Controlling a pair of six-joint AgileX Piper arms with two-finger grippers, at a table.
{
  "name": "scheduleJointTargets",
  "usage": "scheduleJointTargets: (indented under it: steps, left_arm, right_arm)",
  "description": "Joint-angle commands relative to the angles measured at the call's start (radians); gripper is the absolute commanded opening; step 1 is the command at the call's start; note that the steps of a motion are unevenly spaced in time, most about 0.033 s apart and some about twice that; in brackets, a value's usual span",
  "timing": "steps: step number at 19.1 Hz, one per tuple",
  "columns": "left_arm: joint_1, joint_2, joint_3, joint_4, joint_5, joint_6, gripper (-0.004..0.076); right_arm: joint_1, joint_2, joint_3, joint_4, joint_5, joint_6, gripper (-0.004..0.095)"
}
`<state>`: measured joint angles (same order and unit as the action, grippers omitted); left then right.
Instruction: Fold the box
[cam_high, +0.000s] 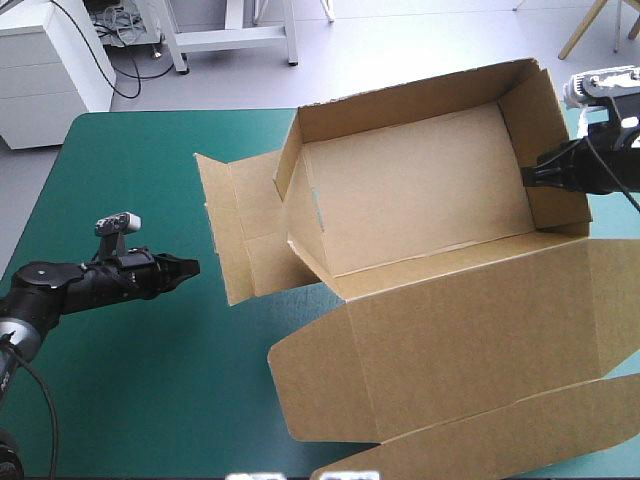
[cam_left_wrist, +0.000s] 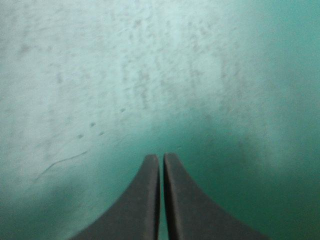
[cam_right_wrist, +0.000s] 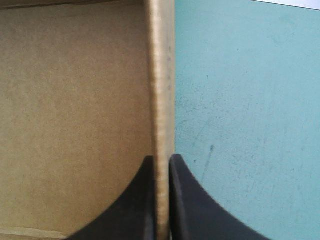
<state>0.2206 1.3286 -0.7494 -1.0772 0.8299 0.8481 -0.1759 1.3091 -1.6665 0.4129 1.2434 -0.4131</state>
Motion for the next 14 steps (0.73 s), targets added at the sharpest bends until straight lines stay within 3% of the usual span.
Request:
scheduleJointTargets:
  steps: [1,4,6,8,10,14]
  left_arm:
    - [-0.061,-0.015,-0.018,-0.180,0.064,0.103,0.0015]
    - [-0.159,-0.015,-0.018,-0.176,0.062,0.100,0.0065]
    - [-0.211,-0.015,-0.019,-0.202,0.064,0.100,0.0246]
    - [-0.226,-0.015,-0.019,-0.241,0.105,0.103,0.0522]
    - [-0.226,-0.015,-0.022,-0.287,0.124,0.141,0.0650]
    - [-0.226,-0.015,-0.046,-0.407,0.233,0.217,0.0664]
  right_arm:
    - [-0.007,-0.030,-0.027,0.072,-0.040,0.004,-0.0019]
    - [-0.007,-0.030,-0.027,0.094,-0.040,0.004,-0.0019]
    - [-0.007,-0.030,-0.027,0.094,-0.040,0.004,-0.0019]
    - [-0.007,-0.030,-0.018,0.098,-0.040,0.004,-0.0019]
    - [-0.007,-0.030,0.001,0.098,-0.040,0.004,-0.0019]
    - [-0.007,-0.030,0.033,0.109,-0.040,-0.012,-0.0019]
